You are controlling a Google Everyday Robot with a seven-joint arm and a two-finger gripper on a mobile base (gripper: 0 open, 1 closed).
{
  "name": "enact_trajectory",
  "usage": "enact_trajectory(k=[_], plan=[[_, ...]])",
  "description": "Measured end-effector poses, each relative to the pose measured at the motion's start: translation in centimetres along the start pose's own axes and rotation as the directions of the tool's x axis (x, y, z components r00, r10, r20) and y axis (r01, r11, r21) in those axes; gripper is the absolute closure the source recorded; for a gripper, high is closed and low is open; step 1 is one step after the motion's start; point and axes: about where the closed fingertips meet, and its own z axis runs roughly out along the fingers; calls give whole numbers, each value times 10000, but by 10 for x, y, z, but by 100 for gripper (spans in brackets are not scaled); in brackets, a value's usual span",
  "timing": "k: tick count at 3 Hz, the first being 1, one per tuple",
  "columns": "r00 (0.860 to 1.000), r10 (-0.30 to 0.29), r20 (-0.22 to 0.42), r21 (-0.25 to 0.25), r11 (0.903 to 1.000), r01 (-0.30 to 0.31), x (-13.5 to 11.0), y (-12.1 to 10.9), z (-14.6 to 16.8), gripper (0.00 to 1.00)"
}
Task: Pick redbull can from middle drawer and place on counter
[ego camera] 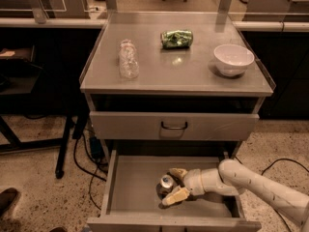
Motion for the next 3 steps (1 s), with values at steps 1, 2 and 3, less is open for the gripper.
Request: enact_trajectory(k=[1, 2, 3], plan=[[10000, 0, 0, -1, 10000, 0, 0, 0, 0, 41], [10000, 0, 0, -1, 10000, 0, 0, 0, 0, 63], [10000, 0, 0, -2, 10000, 0, 0, 0, 0, 87]])
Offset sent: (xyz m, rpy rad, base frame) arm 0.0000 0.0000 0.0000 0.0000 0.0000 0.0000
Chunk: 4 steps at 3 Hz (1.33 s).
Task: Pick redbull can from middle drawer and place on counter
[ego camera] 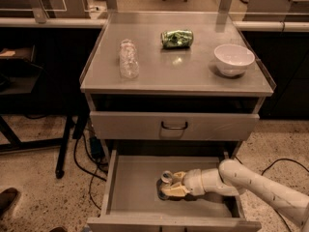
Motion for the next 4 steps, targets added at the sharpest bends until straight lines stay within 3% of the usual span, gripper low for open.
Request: enact_trajectory(k=[1, 3, 4], plan=[[10000, 1, 2, 2, 10000, -1, 0, 0, 0, 100], [9986, 274, 444, 455, 9985, -295, -45, 43, -26, 100], [9983, -251, 534, 559, 9982, 222, -123, 105, -80, 100]])
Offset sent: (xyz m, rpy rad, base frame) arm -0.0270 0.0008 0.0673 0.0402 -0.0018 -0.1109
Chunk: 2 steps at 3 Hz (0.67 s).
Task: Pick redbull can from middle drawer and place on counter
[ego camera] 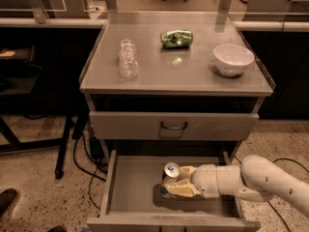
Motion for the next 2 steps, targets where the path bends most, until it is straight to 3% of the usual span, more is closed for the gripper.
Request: enact_trajectory(k=[1, 2], plan=[[10000, 80, -24, 19, 10000, -80, 2, -4, 4, 100], [9997, 253, 22, 209, 9995, -254, -23, -17, 2, 100]])
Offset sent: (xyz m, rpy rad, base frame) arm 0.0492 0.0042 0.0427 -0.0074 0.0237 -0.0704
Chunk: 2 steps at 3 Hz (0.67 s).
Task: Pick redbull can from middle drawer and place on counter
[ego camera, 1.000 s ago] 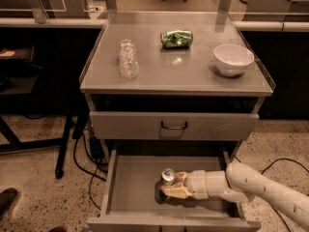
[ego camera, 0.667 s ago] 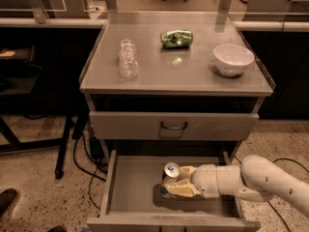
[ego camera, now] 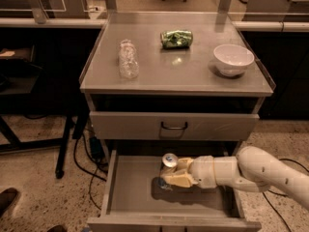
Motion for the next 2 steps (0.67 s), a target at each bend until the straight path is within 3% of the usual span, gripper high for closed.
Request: enact_trajectory(k=[2], plan=[[9982, -603, -41, 3, 9982, 603, -85, -5, -31, 100]])
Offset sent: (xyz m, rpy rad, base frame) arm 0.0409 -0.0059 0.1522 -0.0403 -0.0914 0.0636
